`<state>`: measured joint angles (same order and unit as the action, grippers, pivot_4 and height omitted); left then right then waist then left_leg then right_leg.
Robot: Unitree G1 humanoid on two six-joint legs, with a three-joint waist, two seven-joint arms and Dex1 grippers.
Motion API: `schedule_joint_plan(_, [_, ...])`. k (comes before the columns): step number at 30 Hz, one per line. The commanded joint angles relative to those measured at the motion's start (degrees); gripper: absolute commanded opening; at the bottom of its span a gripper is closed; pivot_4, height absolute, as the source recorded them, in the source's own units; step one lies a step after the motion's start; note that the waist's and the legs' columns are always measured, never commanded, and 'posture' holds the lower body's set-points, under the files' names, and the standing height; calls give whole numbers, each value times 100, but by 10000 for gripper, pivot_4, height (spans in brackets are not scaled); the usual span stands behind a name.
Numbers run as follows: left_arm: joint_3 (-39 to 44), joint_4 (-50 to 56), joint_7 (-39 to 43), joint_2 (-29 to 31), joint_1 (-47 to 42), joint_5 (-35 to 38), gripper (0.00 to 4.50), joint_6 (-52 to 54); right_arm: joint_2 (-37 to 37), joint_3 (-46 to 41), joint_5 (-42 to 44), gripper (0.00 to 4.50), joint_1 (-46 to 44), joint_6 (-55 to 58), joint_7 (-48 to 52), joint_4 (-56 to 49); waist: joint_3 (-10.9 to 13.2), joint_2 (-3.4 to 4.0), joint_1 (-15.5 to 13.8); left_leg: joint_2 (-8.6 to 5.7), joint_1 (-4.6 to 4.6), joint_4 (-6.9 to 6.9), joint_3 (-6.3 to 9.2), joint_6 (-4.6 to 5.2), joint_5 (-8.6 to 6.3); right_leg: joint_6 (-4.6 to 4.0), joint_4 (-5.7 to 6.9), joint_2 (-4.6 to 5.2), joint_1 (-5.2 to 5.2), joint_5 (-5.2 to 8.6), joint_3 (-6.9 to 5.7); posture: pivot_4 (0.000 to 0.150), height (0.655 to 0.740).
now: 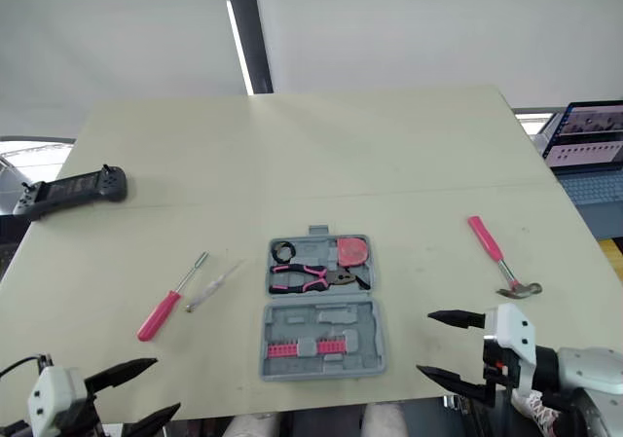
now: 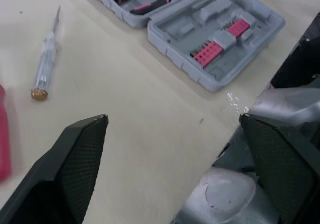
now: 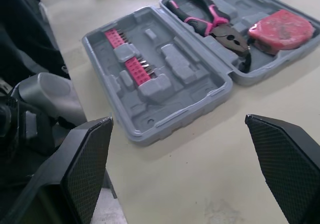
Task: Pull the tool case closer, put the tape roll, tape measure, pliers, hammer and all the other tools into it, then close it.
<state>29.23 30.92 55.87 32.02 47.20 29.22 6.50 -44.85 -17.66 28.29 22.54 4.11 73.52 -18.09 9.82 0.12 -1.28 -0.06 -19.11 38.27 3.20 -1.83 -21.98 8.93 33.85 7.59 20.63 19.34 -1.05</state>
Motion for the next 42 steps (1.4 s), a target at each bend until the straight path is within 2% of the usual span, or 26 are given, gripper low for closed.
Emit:
schedule_joint_plan(1, [47,252,-53,155,-32,136,45000,247,27,71,52,44667,-141,-296,122,-52,0,0,13,0,1,-1,1,0,0,0,-1,0,0,0,0,1500,7400])
schedule_joint_plan(9, [-257,893,-839,579,-357,-192,45000,1394,105,232,33,44667,-304,-569,11,-139,1,2,-1,0,8,1,4,-1,0,1,-1,0,0,-1,-3,1500,7400])
schedule_joint_plan(12, [-280,1101,-1026,817,-437,-595,45000,1598,104,283,-74,44667,-358,-611,-72,5,1,2,-3,0,14,6,11,-2,0,2,1,0,1,-1,-6,1500,7400])
schedule_joint_plan(14, [-123,1118,-933,982,-596,-383,45000,1800,92,306,-128,44667,-415,-637,-114,124,1,4,2,0,14,4,10,-3,1,2,1,-1,1,-1,-6,1500,7400])
schedule_joint_plan(17, [131,1071,-1011,1255,-1030,-259,45000,2163,67,326,-133,44667,-455,-617,-123,170,1,5,-8,0,15,5,11,-4,2,1,3,-1,2,-1,-8,1500,7400])
schedule_joint_plan(20, [-18,695,-1071,1764,-1997,-168,45000,2707,49,404,-225,44667,-668,-625,-155,334,2,8,-15,-2,16,8,19,-8,4,1,9,0,0,-1,-12,1500,7400])
schedule_joint_plan(22, [-244,396,-1170,1900,-2501,-227,45000,2944,45,411,-281,44667,-716,-608,-202,352,0,11,3,-3,15,12,24,-11,6,1,14,0,1,-1,-15,1500,7400])
schedule_joint_plan(27, [-820,-185,-1192,1978,-3095,-523,45000,2964,34,347,-359,44667,-651,-553,-338,296,-7,24,99,-1,7,-14,23,-10,5,4,27,0,19,-2,-23,1500,7400])
schedule_joint_plan(34, [-1893,-1065,-1332,1709,-4079,-965,45000,2756,42,219,-355,44667,-375,-410,-631,-17,-7,24,114,-1,7,4,23,-19,11,10,41,0,16,-5,-24,1500,7400])
schedule_joint_plan(42, [-2455,-1736,-1311,1497,-4671,-1309,45000,2617,-33,13,-323,44667,-106,-335,-796,-217,-7,23,124,-1,0,3,21,-21,12,11,71,2,41,-6,-24,1500,7400])
